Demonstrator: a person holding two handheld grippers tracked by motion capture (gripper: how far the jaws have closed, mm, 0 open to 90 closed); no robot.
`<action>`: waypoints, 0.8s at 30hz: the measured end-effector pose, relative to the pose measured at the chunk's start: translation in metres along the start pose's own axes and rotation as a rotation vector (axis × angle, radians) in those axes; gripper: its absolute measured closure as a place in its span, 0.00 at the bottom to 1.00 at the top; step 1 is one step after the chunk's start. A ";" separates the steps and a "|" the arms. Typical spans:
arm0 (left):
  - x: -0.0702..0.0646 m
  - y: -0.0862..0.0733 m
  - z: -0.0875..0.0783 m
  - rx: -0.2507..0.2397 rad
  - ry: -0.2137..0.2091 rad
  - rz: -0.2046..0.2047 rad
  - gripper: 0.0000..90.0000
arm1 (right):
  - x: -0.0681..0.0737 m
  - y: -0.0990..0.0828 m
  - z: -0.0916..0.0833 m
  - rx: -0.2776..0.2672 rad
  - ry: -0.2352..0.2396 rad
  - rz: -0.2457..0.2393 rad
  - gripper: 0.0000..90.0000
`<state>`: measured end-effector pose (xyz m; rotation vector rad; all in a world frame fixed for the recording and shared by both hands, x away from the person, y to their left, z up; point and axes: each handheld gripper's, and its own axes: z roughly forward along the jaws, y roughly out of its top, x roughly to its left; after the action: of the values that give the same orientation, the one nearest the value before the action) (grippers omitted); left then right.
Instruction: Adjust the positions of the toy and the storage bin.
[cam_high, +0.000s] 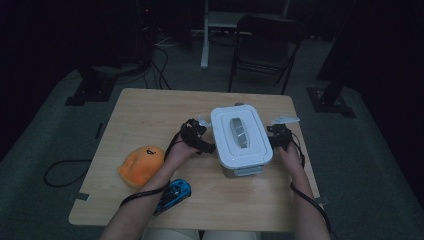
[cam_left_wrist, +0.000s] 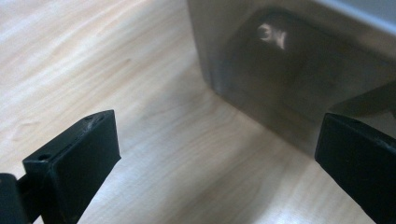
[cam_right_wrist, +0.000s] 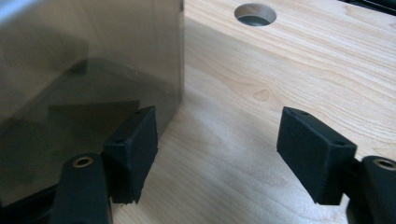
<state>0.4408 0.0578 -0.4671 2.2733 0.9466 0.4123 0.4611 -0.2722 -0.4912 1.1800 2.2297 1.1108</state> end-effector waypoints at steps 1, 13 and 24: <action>-0.001 -0.001 -0.001 0.000 0.007 0.004 0.01 | 0.001 -0.001 0.000 0.005 0.003 -0.009 0.32; -0.016 -0.009 -0.014 0.016 0.013 0.060 0.01 | 0.014 -0.009 -0.012 -0.014 0.072 -0.048 0.34; -0.043 -0.020 -0.026 0.016 -0.009 0.106 0.01 | 0.024 -0.025 -0.034 -0.022 0.095 -0.081 0.34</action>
<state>0.3880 0.0489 -0.4626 2.3453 0.8296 0.4413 0.4127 -0.2767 -0.4899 1.0384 2.3087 1.1785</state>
